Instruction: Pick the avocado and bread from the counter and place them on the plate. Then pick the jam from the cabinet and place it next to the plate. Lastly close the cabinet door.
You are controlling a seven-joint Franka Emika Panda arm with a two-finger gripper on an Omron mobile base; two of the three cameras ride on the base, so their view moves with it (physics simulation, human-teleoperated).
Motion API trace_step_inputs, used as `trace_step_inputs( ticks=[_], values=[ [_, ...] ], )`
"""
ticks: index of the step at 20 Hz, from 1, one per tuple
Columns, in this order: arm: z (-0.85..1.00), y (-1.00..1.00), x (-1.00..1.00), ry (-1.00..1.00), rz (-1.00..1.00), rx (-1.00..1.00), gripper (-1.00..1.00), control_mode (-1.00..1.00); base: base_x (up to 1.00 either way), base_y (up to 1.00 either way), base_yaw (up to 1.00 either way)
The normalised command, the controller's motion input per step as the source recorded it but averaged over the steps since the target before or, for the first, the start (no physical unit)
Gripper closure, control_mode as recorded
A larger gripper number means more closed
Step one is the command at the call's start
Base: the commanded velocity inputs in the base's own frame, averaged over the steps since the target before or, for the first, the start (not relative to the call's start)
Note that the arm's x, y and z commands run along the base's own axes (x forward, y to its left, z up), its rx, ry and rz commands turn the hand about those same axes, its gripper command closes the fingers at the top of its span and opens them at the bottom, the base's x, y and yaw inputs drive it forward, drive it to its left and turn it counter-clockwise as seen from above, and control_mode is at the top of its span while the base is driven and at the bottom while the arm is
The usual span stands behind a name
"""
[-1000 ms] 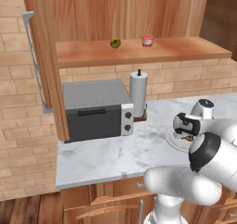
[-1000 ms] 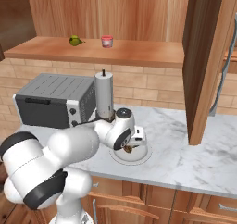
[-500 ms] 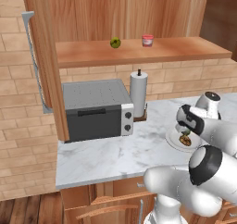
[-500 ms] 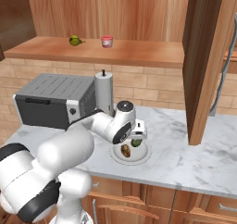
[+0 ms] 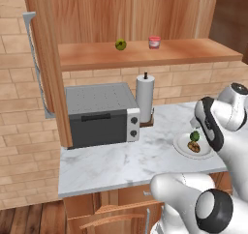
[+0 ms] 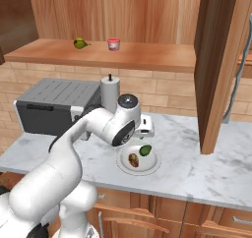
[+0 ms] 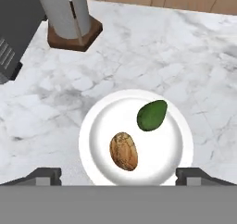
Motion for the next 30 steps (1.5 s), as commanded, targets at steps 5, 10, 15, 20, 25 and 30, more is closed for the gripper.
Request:
trace_step_inputs(
  ticks=[5, 10, 15, 20, 25, 30],
  values=[
    [0.75, 0.40, -0.53, -0.23, 0.04, 0.00, -1.00, -1.00, 0.00, 0.00, 0.00],
    [0.82, 0.34, -0.50, -0.29, 0.01, 0.00, -1.00, -1.00, 0.00, 0.00, 0.00],
    [0.91, 0.29, -0.32, -0.27, 0.00, 0.00, -1.00, -1.00, 0.00, 0.00, 0.00],
    [0.91, 0.29, -0.17, -0.26, 0.00, 0.00, -1.00, -1.00, 0.00, 0.00, 0.00],
    [0.83, 0.21, -0.08, -0.24, -0.01, 0.00, -1.00, -1.00, 0.00, 0.00, 0.00],
    [0.74, 0.09, -0.08, -0.21, -0.02, 0.00, -1.00, -1.00, 0.00, 0.00, 0.00]
  ],
)
